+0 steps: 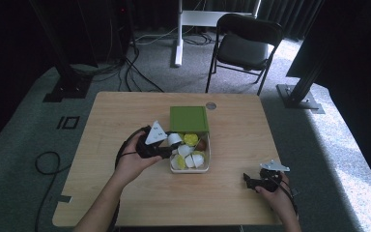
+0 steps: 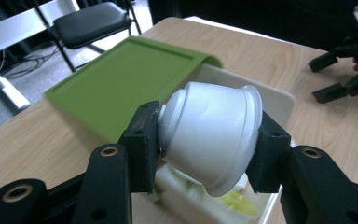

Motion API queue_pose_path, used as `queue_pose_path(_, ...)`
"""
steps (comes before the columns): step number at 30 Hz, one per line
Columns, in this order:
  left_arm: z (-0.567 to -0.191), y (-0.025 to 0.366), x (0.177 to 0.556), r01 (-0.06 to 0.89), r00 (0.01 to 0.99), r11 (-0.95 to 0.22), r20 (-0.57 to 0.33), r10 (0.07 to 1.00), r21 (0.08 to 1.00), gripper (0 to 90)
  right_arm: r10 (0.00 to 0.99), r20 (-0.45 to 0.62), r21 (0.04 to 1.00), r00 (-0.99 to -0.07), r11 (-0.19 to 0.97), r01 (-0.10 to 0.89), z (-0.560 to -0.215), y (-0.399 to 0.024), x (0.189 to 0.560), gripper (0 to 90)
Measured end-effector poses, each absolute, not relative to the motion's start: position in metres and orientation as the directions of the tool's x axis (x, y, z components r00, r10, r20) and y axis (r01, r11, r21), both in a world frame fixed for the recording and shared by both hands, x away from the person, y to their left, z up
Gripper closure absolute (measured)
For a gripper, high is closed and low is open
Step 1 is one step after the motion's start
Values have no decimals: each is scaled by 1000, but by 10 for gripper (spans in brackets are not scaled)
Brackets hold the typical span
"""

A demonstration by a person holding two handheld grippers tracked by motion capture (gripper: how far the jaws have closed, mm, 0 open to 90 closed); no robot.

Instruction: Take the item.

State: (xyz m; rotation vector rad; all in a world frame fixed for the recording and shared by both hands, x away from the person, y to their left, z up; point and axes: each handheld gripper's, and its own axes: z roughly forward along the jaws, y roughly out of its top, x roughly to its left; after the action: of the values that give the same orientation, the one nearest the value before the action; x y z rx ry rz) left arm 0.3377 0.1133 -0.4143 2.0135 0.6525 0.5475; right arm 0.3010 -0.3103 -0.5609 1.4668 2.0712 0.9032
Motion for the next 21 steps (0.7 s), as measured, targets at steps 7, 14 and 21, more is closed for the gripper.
queue_pose_path(7, -425, 143, 346, 283, 640, -351, 97, 762, 893, 535, 941, 14, 726, -338, 223, 651, -561, -310, 301, 121)
queue_pose_path(14, -445, 172, 354, 303, 496, -254, 75, 865, 919, 535, 941, 15, 725, -338, 223, 652, -561, -310, 301, 121)
queue_pose_path(21, -465, 190, 366, 371, 386, -189, 34, 922, 909, 535, 941, 14, 725, -338, 223, 651, -561, -310, 301, 121)
